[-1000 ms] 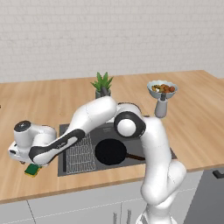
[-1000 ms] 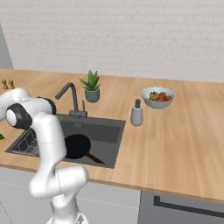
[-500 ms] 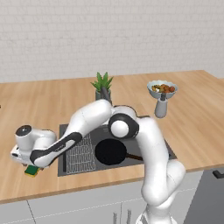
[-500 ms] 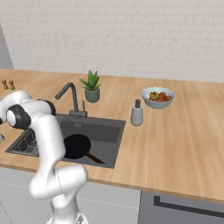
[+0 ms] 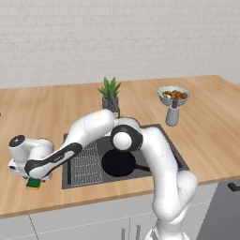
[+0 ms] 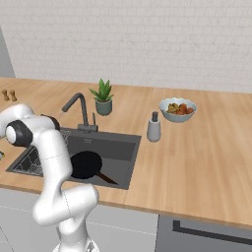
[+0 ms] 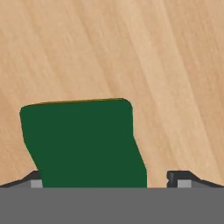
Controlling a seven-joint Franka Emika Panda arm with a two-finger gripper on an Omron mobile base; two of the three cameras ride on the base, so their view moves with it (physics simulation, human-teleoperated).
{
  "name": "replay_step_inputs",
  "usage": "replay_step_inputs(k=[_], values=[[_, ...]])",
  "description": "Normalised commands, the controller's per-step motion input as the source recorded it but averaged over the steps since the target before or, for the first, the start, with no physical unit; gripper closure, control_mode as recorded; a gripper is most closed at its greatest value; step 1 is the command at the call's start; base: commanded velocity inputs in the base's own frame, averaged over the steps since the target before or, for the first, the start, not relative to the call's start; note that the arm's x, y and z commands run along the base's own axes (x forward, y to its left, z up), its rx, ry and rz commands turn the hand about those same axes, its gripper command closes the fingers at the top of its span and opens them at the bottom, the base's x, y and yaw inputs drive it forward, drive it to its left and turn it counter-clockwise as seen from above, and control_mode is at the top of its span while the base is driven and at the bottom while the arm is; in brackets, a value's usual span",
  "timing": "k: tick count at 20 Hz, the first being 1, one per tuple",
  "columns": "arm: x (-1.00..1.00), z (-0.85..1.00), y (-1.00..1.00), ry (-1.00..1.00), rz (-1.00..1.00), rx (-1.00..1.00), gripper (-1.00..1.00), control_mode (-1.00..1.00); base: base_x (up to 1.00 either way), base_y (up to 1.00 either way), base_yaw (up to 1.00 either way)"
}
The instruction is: Pick the pan and sponge and place them into the sink. Then turn on the water.
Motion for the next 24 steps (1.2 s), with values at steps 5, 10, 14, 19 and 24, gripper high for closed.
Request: replay_step_inputs(k=[5, 10, 14, 19, 24], values=[[-0.04, -0.72, -0.04, 0.0, -0.06, 0.0, -1.0, -1.0, 0.0, 0.0, 0.0], [-0.46, -1.0, -0.44, 0.0, -0.13, 0.0, 1.0, -1.0, 0.0, 0.0, 0.0], [-0.42, -1.0, -0.67, 0.0, -0.16, 0.0, 1.0, -1.0, 0.0, 0.0, 0.0], [-0.37, -0.88, -0.7, -0.07, -0.17, 0.04, 1.0, -1.0, 0.0, 0.0, 0.0], [-0.14, 0.05, -0.49, -0.16, -0.18, 0.15, 1.0, -1.0, 0.0, 0.0, 0.0]])
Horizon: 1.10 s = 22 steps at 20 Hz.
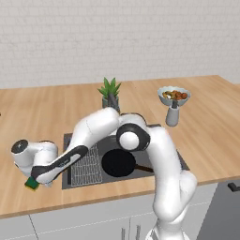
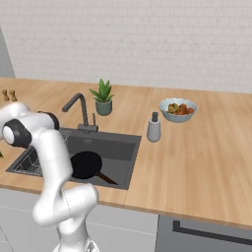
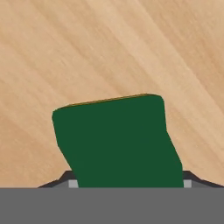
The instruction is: Pick the pan and sponge and place them into the sink. Then turn on the water.
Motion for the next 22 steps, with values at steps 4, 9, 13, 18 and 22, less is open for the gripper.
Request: replay_step_inputs(k=[4, 9, 13, 18, 22], values=[[-0.15, 0.84, -0.64, -0.05, -0.14, 0.22, 1.0, -1.0, 0.0, 0.0, 0.0], [-0.17, 1.0, -0.68, -0.02, -0.14, 0.21, 1.0, -1.0, 0.0, 0.0, 0.0], [-0.25, 1.0, -0.88, 0.0, -0.15, 0.19, 1.0, -1.0, 0.0, 0.0, 0.0], [-0.53, 0.83, -1.0, -0.05, -0.14, 0.2, 1.0, -1.0, 0.0, 0.0, 0.0], [-0.58, 0.71, -1.0, -0.03, -0.13, 0.18, 1.0, -1.0, 0.0, 0.0, 0.0]])
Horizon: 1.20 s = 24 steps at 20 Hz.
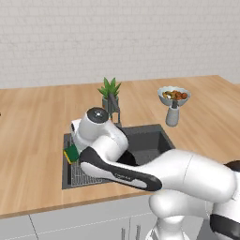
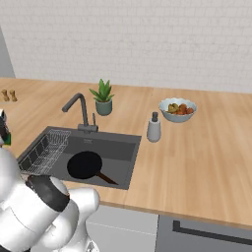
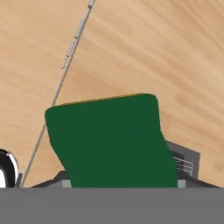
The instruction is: Pick the pan and sponge and place them into the sink. Then turn on the water.
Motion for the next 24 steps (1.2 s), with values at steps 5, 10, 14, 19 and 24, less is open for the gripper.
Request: replay_step_inputs(k=[5, 10, 14, 19, 24], values=[[-0.38, 0.69, -1.0, 0.01, -0.16, 0.18, 1.0, -1.0, 0.0, 0.0, 0.0], [-0.02, 0.51, -1.0, 0.18, -0.19, 0.15, 1.0, -1.0, 0.0, 0.0, 0.0], [0.0, 0.28, -1.0, 0.21, -0.13, 0.14, 1.0, -1.0, 0.0, 0.0, 0.0], [0.07, 0.04, -1.0, 0.19, -0.07, 0.13, 1.0, -1.0, 0.0, 0.0, 0.0], [0.4, 0.0, -0.65, 0.24, -0.01, 0.06, 1.0, -1.0, 0.0, 0.0, 0.0]])
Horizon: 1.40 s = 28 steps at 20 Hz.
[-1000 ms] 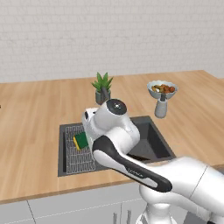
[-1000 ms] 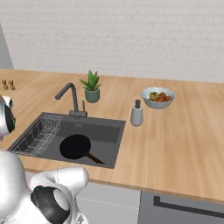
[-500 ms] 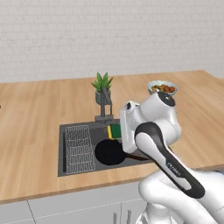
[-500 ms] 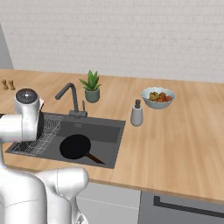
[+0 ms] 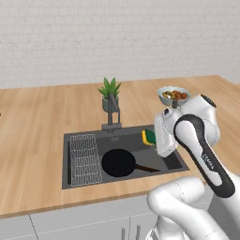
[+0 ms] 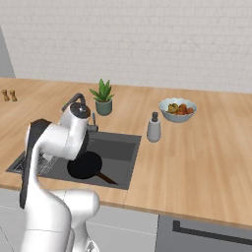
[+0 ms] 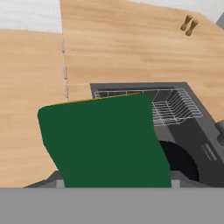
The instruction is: Pick the pan and sponge and place them into the sink. Then turn on the water.
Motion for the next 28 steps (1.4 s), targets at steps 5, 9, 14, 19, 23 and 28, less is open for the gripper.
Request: replay_step_inputs(k=[5, 9, 14, 19, 23, 28], values=[[0.54, -0.21, -0.22, 0.22, 0.0, 0.01, 1.0, -1.0, 0.0, 0.0, 0.0], [0.48, -0.54, -0.12, 0.12, 0.0, 0.03, 1.0, -1.0, 0.0, 0.0, 0.0], [0.31, -0.76, -0.21, 0.04, 0.0, 0.06, 1.0, -1.0, 0.0, 0.0, 0.0], [0.35, -0.71, -0.02, 0.0, 0.0, 0.01, 1.0, -1.0, 0.0, 0.0, 0.0], [0.53, -0.59, 0.0, 0.0, 0.0, 0.0, 1.0, -1.0, 0.0, 0.0, 0.0], [0.54, -0.48, 0.0, 0.0, 0.0, 0.0, 1.0, -1.0, 0.0, 0.0, 0.0]])
